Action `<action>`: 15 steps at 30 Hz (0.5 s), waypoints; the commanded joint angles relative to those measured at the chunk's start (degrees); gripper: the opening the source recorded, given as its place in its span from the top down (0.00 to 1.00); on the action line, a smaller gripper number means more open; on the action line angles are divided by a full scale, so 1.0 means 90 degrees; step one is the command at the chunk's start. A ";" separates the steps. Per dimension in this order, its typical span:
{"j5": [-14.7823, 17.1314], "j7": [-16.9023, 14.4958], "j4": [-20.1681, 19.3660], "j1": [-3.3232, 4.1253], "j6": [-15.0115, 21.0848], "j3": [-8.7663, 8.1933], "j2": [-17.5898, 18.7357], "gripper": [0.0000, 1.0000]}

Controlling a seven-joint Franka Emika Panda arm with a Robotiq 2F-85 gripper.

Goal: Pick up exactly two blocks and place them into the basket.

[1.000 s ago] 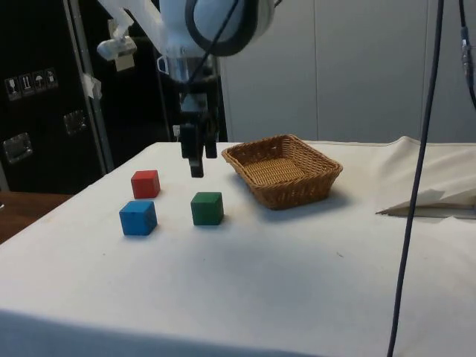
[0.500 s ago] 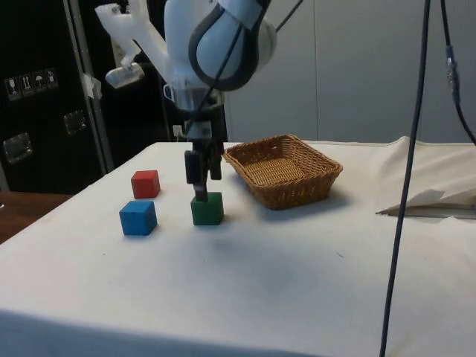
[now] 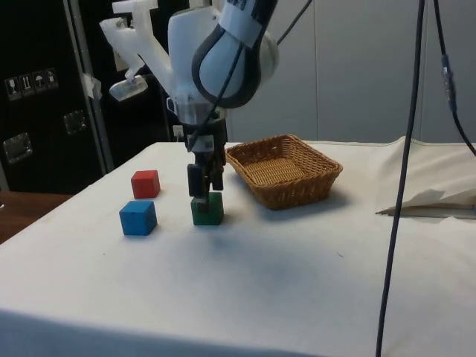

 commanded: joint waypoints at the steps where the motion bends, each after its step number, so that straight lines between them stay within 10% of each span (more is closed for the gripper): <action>1: 0.0102 -0.0032 0.0006 -0.0038 0.0159 0.0089 0.0095 0.00; 10: 0.0108 0.0038 0.0076 -0.0013 0.0458 0.0115 0.0369 0.02; 15: 0.0095 0.0057 0.0064 0.0013 0.0477 0.0102 0.0363 0.49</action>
